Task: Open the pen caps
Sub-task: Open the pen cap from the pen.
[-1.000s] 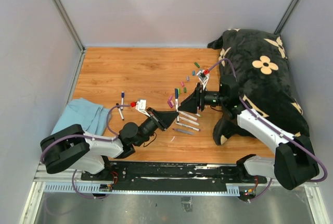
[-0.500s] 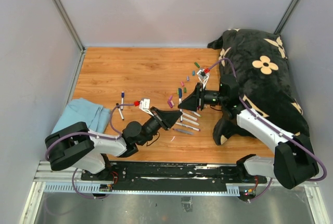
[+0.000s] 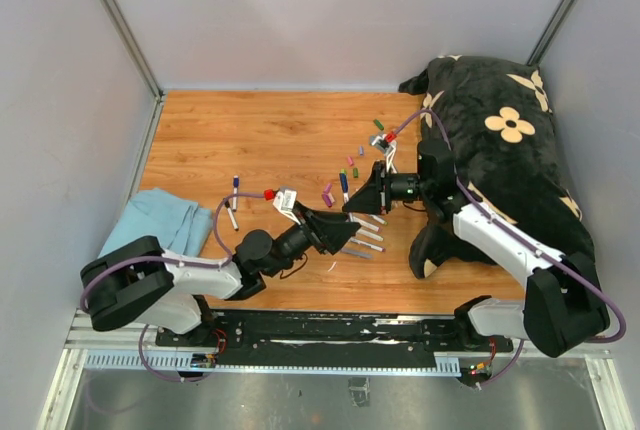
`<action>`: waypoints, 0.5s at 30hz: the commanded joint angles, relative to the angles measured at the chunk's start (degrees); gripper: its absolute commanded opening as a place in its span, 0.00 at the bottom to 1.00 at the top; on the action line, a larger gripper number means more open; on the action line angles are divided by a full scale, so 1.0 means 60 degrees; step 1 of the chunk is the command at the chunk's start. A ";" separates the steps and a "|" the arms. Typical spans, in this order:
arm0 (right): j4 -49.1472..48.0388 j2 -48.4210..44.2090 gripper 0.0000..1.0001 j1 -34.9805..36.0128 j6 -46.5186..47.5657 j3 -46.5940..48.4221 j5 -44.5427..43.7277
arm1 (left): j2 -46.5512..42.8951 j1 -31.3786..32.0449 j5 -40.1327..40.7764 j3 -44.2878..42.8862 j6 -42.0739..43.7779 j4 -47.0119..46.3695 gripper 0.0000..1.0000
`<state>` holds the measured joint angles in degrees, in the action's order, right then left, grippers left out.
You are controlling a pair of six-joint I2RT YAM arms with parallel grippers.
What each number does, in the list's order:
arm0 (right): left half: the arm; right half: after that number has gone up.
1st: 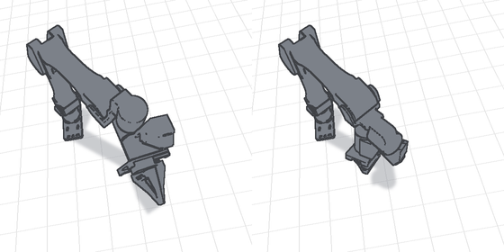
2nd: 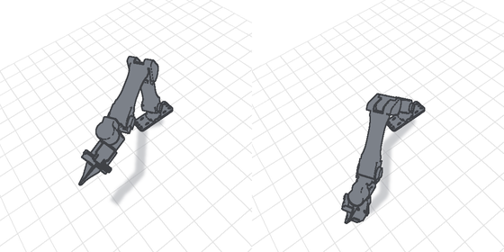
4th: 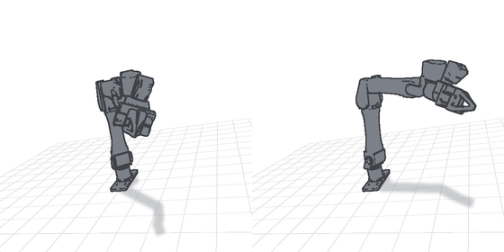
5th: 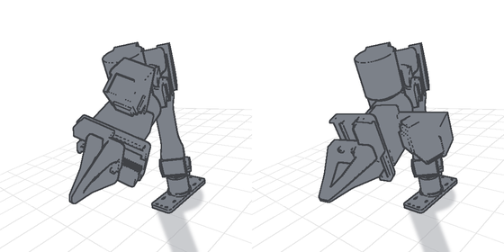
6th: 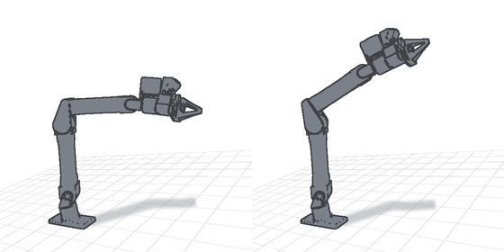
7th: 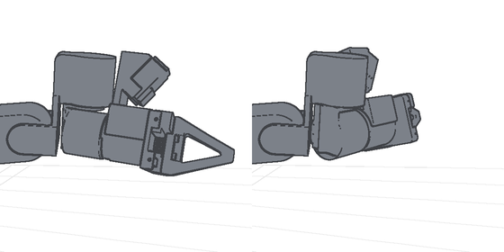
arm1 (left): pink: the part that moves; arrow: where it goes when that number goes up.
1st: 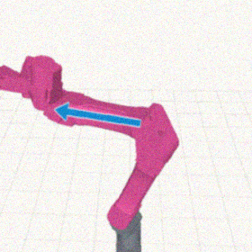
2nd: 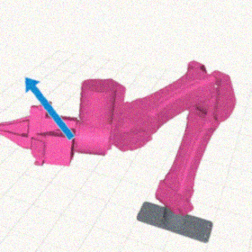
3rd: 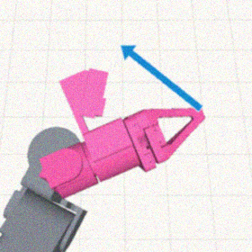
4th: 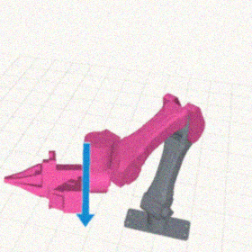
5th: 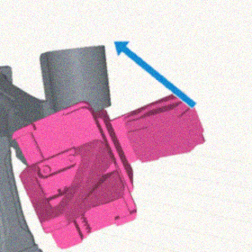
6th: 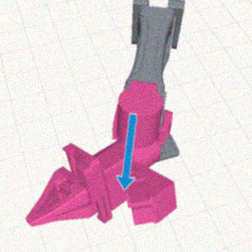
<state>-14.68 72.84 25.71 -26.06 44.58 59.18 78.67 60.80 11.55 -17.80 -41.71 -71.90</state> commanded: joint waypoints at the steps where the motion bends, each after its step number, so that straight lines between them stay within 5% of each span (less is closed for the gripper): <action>1: 0.1068 -0.0207 0.01 -0.0184 0.1388 0.0561 0.0717 | -0.0802 -0.0437 -0.1430 0.0188 0.0644 0.0000 0.71; 8: 0.2722 0.0274 0.01 -0.0257 0.3696 0.1119 0.2431 | -0.2054 -0.1773 -0.3886 0.0412 0.0824 0.0688 0.81; 15: 0.4200 0.0491 0.01 -0.0254 0.5306 0.1552 0.2764 | -0.3737 -0.1966 -0.3527 0.0607 0.1587 0.2266 0.99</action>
<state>3.46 75.24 24.95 -3.07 51.09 72.20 61.06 49.89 -8.99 -15.27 -35.57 -62.94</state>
